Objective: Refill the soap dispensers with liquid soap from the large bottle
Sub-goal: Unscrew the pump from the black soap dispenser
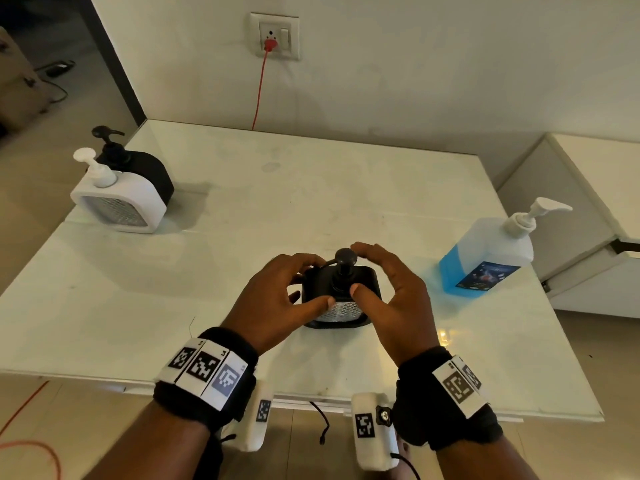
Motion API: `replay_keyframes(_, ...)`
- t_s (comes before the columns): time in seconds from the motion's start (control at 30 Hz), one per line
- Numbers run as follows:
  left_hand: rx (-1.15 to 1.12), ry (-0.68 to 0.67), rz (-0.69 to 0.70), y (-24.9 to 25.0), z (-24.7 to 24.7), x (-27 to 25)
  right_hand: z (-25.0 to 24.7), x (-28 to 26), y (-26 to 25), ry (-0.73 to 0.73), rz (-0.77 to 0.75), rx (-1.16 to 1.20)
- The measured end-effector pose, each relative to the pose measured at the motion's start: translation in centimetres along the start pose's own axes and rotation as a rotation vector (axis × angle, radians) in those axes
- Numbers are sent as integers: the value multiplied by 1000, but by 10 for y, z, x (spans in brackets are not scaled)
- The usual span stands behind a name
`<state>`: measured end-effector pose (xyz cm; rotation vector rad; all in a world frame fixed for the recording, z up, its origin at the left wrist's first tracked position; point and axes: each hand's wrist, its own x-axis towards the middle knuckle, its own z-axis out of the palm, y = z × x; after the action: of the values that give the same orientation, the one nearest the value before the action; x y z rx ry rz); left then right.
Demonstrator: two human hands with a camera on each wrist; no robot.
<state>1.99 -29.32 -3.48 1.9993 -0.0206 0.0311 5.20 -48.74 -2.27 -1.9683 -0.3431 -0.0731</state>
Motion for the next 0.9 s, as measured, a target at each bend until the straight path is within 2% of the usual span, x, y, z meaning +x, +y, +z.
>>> replay_keyframes(0.1,7,7,7,2,0,0,2,0,-3,60,-36,-108)
replay_keyframes(0.2,8,1,6,3,-1,0,4,0,-3,61,-65,-163)
replay_keyframes(0.4,30,-2,-3,0,-1,1,-2,0,4,16,-63,-51)
replay_keyframes(0.6,23,3,-4,2,-1,1,6,0,0,47,-92,-135)
replay_keyframes(0.77,32,-3,-6,2,-1,1,3,1,4,13,-66,-32)
replay_keyframes(0.9,25,2,-10,2,-1,1,8,0,0,47,-43,-88)
